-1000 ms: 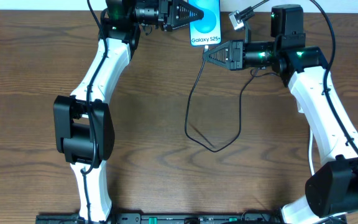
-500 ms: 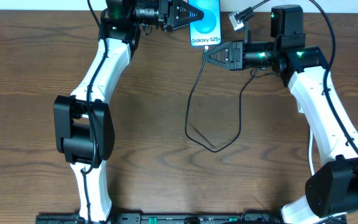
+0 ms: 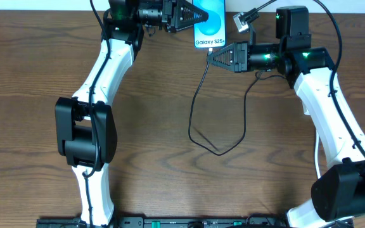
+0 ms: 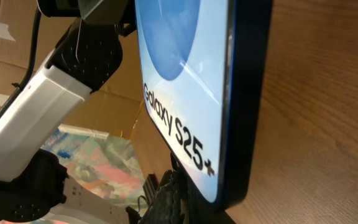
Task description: Plug charger to phone and switch on socket
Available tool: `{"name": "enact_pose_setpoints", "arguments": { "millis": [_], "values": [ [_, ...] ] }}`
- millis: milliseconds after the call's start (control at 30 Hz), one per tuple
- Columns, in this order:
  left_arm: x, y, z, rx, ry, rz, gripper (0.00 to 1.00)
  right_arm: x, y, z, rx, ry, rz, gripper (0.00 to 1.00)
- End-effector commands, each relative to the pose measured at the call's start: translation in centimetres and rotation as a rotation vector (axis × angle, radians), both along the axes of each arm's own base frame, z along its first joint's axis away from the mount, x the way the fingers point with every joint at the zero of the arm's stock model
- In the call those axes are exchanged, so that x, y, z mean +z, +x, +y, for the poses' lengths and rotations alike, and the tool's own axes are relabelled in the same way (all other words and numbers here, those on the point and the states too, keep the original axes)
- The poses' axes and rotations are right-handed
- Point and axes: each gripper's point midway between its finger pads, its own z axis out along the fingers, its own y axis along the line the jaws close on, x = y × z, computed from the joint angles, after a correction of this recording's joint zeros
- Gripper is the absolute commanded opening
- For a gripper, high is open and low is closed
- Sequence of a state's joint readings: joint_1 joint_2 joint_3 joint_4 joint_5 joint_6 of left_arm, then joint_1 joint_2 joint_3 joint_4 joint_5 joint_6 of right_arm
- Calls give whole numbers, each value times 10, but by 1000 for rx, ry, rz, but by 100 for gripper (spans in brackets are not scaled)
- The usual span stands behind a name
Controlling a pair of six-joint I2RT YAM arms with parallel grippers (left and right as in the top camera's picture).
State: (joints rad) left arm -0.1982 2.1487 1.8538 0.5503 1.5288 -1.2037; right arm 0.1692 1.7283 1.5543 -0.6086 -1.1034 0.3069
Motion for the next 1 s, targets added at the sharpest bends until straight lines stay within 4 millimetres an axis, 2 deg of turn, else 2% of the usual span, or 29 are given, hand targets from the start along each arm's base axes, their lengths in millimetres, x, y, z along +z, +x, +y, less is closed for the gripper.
{"name": "enact_pose_setpoints", "arguments": {
  "millis": [0, 500, 967],
  "values": [
    [23, -18, 0, -48, -5, -70, 7, -3, 2, -1, -14, -21, -8, 1],
    [23, -18, 0, -48, -5, -70, 7, -3, -3, 6, 14, -24, -23, 1],
    [23, -18, 0, -47, -6, -77, 7, -5, -3, 3, 8, -28, -6, 1]
  ]
}}
